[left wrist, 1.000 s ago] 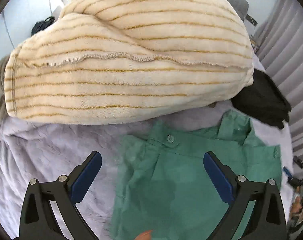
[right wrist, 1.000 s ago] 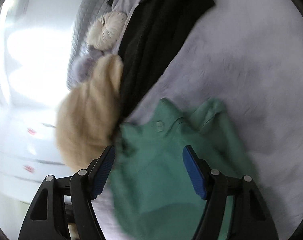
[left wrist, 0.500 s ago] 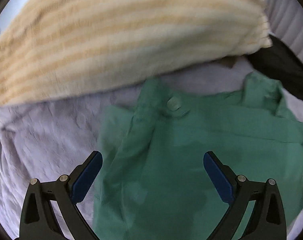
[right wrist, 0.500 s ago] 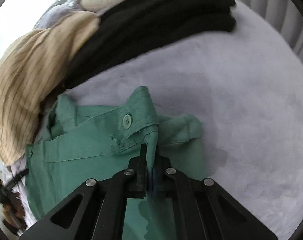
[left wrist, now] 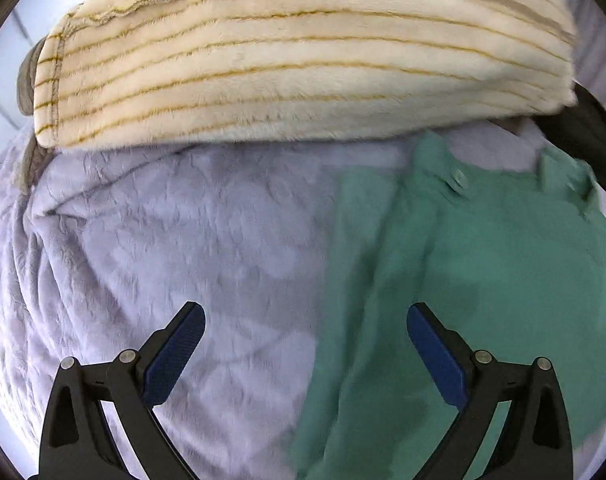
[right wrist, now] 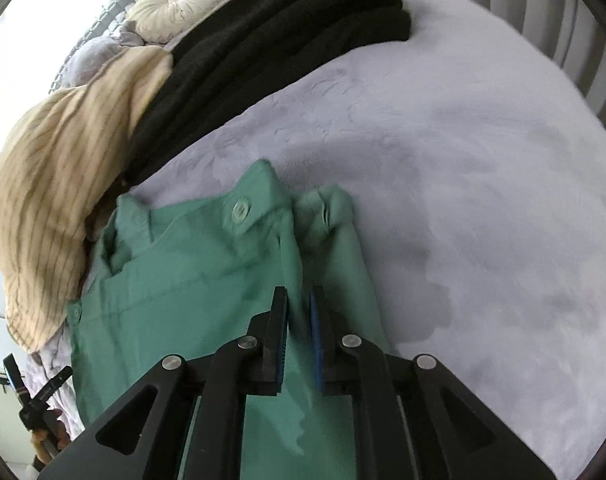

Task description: Fold large clothes

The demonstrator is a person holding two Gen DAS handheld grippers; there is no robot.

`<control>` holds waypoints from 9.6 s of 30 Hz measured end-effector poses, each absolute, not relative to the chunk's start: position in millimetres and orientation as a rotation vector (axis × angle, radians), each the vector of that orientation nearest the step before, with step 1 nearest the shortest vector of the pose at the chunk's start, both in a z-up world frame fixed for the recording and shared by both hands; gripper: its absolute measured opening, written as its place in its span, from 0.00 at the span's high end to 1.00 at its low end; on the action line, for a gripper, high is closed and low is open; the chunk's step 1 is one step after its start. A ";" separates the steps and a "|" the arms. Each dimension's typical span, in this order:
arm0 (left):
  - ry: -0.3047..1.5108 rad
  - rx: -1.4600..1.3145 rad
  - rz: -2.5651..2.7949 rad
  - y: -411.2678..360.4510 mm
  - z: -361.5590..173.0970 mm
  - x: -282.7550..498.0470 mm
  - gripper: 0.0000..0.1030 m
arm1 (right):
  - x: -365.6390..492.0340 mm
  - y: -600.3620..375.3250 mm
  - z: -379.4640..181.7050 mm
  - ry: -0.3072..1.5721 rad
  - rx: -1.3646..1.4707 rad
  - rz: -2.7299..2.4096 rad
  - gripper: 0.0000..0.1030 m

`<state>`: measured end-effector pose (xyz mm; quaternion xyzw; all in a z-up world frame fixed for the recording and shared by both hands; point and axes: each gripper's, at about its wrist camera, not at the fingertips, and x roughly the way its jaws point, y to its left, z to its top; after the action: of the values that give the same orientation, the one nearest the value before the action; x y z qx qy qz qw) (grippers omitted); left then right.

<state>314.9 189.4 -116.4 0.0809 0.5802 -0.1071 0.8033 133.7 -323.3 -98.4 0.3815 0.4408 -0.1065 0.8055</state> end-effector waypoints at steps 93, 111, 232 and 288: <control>1.422 0.230 -0.363 229.1 -122.4 146.8 0.95 | 59.4 -98.8 -129.4 1.260 0.957 0.083 0.76; 1.458 0.085 -0.378 301.5 -131.5 116.8 0.95 | 80.5 -49.6 -118.9 1.304 0.859 0.135 0.34; 1.185 0.176 -1.019 78.2 4.9 229.1 0.82 | 88.0 -154.1 -162.2 0.937 1.191 0.268 0.89; 1.245 0.362 -0.830 116.3 -84.6 160.6 0.01 | -62.1 -319.9 -147.7 1.031 0.930 -0.197 0.94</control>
<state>160.6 116.3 -84.6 0.1635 0.5629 -0.3754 0.7180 -62.1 -319.9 -147.7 0.4280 0.4741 -0.0908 0.7641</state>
